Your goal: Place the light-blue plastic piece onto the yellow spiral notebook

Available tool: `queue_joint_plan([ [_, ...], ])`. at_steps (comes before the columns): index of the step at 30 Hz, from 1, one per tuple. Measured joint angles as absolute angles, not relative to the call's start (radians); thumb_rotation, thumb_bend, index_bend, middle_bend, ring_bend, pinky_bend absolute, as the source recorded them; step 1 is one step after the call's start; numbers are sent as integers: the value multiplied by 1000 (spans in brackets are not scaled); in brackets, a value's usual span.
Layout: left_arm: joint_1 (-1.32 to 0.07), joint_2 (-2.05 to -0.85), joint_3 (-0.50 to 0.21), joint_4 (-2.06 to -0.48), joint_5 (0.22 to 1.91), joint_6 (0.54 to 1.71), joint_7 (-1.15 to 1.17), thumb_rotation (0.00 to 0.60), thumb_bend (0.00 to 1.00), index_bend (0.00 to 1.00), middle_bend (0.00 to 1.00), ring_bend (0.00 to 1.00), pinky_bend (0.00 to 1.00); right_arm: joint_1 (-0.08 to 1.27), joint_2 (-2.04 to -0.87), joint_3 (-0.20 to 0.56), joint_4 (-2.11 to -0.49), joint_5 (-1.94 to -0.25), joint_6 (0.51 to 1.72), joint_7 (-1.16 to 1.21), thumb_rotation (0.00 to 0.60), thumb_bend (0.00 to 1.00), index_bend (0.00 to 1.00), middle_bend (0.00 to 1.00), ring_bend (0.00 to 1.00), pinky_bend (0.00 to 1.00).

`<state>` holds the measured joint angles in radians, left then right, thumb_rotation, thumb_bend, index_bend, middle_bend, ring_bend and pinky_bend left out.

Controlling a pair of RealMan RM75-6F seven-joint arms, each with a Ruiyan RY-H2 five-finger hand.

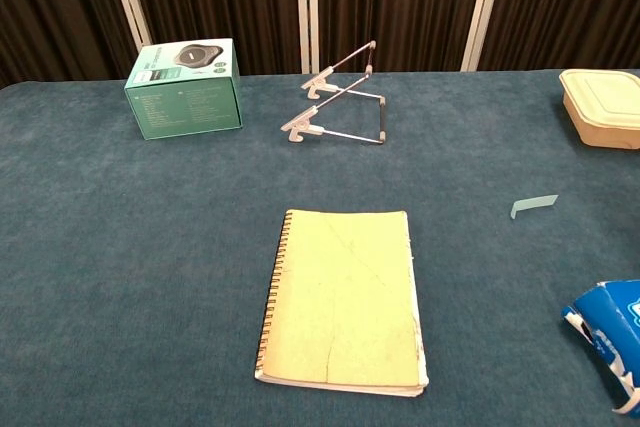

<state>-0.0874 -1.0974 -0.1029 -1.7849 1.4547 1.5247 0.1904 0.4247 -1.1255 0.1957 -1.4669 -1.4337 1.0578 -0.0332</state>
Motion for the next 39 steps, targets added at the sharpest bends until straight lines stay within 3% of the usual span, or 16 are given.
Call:
queue_joint_plan([
  [4, -105, -1118, -117, -1765, 1404, 1493, 215, 600, 0, 0, 0, 0, 0, 510, -1230, 199, -1352, -1404, 948, -55, 600, 260, 424, 0, 0, 0],
  [15, -125, -1139, -128, -1741, 1350, 1460, 236, 600, 0, 0, 0, 0, 0, 624, -1435, 137, -1093, -1434, 859, -30, 600, 311, 470, 0, 0, 0],
  [39, -137, -1132, -122, -1740, 1334, 1442, 221, 600, 0, 0, 0, 0, 0, 676, -1552, 56, -939, -1498, 851, 13, 600, 324, 505, 0, 0, 0],
])
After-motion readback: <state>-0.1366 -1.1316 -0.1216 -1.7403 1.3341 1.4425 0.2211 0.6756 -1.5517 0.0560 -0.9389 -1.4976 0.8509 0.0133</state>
